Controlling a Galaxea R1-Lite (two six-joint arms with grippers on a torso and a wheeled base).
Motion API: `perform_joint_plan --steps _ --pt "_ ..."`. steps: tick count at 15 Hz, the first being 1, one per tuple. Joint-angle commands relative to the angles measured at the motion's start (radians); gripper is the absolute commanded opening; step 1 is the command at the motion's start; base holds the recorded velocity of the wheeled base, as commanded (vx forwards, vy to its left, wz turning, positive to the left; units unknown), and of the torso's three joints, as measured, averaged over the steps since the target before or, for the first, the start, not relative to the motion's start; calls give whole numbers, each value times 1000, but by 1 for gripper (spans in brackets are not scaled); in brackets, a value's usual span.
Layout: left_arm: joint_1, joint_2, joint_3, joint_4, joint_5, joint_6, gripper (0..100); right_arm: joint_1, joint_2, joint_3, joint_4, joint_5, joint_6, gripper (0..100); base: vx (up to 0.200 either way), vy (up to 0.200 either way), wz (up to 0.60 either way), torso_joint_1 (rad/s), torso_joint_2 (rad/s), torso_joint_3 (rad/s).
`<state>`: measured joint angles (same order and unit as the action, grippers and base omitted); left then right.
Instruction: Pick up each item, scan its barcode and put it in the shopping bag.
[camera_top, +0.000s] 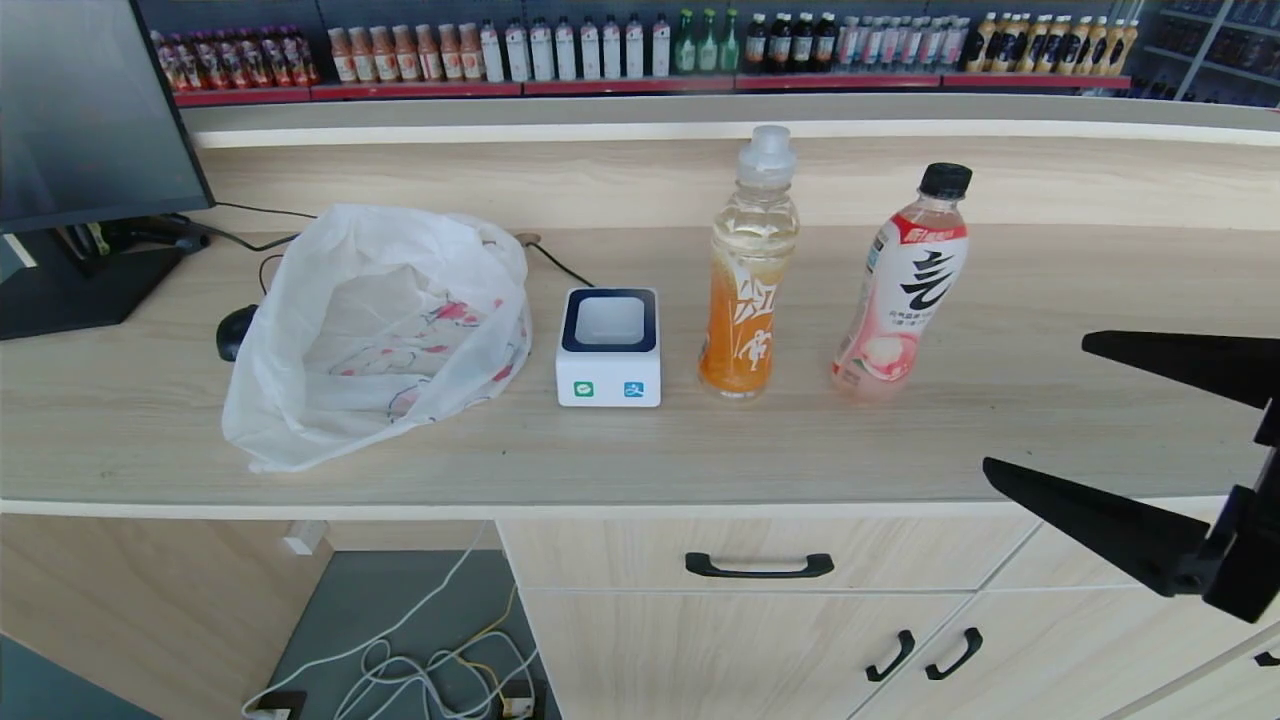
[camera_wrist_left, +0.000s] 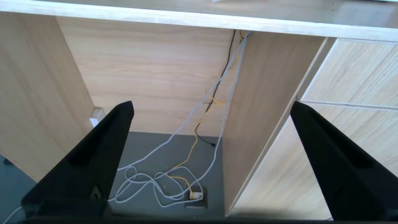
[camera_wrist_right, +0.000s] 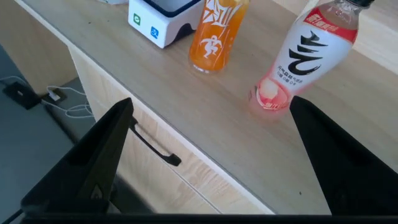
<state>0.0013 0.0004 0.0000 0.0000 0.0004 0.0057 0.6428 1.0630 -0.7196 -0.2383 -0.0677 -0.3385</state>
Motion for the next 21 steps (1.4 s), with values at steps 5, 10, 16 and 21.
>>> perform_joint_plan --steps 5,10,16,21 --pt "0 0 0 0 0 0 100 181 209 2 -268 -277 96 100 0 0 0 0 0 0" --pt "0 0 0 0 0 0 100 222 376 51 -650 -488 144 100 0 0 0 0 0 0" --pt "0 0 0 0 0 0 100 253 453 51 -759 -563 121 100 0 0 0 0 0 0" --pt "0 0 0 0 0 0 100 253 528 49 -868 -587 116 100 0 0 0 0 0 0"
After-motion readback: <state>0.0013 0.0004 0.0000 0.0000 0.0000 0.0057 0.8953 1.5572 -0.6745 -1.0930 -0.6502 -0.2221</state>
